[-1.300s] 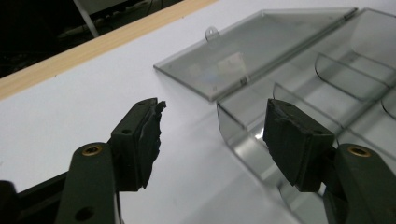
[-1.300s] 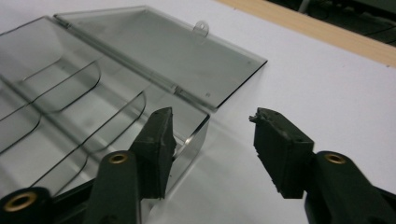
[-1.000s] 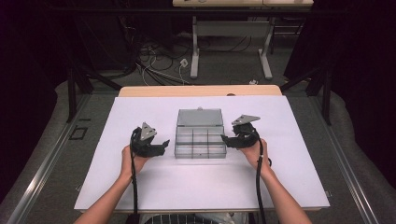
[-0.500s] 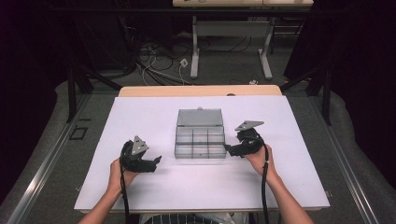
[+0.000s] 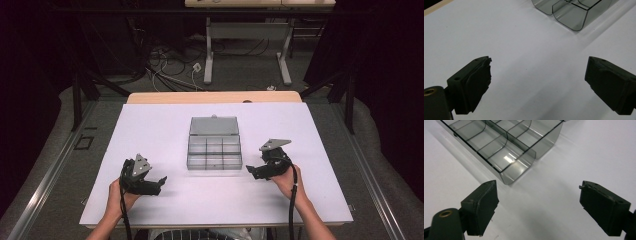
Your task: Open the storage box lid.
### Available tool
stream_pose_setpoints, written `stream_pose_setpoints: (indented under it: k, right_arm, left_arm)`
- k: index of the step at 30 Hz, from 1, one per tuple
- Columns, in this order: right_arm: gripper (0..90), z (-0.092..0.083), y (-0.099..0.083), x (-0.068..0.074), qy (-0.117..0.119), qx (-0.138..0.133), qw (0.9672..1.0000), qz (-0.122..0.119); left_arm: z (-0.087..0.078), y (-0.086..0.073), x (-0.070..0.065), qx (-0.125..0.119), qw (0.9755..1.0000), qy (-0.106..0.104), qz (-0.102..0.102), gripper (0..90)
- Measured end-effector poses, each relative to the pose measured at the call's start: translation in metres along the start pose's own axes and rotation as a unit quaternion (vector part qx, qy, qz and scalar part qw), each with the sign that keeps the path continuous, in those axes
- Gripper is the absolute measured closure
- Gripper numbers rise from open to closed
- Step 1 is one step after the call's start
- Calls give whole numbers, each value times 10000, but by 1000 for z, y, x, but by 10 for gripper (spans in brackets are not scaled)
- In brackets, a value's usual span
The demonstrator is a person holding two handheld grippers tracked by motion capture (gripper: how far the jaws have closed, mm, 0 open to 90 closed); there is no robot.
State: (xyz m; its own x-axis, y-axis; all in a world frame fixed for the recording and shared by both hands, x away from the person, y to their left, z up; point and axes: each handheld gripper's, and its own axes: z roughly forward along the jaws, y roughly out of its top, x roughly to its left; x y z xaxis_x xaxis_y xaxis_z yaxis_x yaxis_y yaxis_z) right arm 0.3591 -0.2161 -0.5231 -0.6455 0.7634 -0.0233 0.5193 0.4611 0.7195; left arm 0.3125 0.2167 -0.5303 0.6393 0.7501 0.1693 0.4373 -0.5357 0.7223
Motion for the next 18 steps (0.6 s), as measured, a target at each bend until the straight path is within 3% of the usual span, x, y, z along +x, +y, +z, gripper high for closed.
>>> stream_pose_setpoints:
  k: [9,18]
  right_arm:
    - [104,-6,-14,-3,-67,167,9998,80]
    - [22,-12,-19,-13,-175,127,9997,122]
  left_arm:
    - [-3,-4,0,2,10000,-22,13,16]
    - [-3,-6,-1,27,10000,-38,79,1]
